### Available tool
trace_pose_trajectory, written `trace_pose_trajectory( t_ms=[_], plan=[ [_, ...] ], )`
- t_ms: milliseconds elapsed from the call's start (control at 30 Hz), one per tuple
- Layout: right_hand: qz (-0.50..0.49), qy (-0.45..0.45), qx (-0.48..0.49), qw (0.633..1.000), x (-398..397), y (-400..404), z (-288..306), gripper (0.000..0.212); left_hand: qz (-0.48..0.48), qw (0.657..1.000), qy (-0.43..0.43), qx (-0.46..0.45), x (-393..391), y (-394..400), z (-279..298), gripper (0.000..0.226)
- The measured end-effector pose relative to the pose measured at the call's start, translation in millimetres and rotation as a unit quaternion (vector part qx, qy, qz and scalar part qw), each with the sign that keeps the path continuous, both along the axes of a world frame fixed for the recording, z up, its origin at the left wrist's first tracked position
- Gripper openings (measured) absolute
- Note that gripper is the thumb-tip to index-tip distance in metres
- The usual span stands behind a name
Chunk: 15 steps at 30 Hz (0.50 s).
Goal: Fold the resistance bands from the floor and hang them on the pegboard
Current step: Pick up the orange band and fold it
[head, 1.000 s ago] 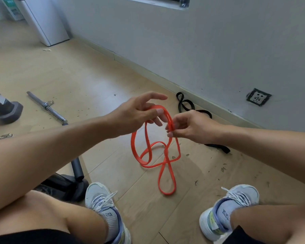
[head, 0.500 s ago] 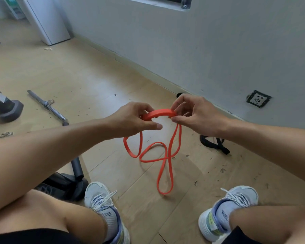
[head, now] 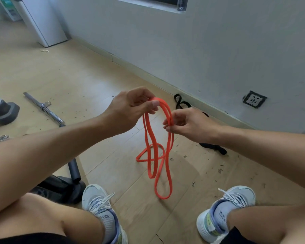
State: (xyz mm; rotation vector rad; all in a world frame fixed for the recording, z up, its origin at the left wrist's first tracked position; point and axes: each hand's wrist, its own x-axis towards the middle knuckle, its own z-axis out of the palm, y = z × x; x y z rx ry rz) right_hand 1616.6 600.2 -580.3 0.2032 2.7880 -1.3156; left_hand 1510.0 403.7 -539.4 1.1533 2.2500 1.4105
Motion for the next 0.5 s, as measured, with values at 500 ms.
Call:
trace_pose_trajectory(
  t_ms=[500],
  plan=[
    [-0.013,0.107,-0.018,0.994,1,-11,28,0.023,-0.045,0.99,0.059,-0.118,2,1,-10,0.032]
  ],
)
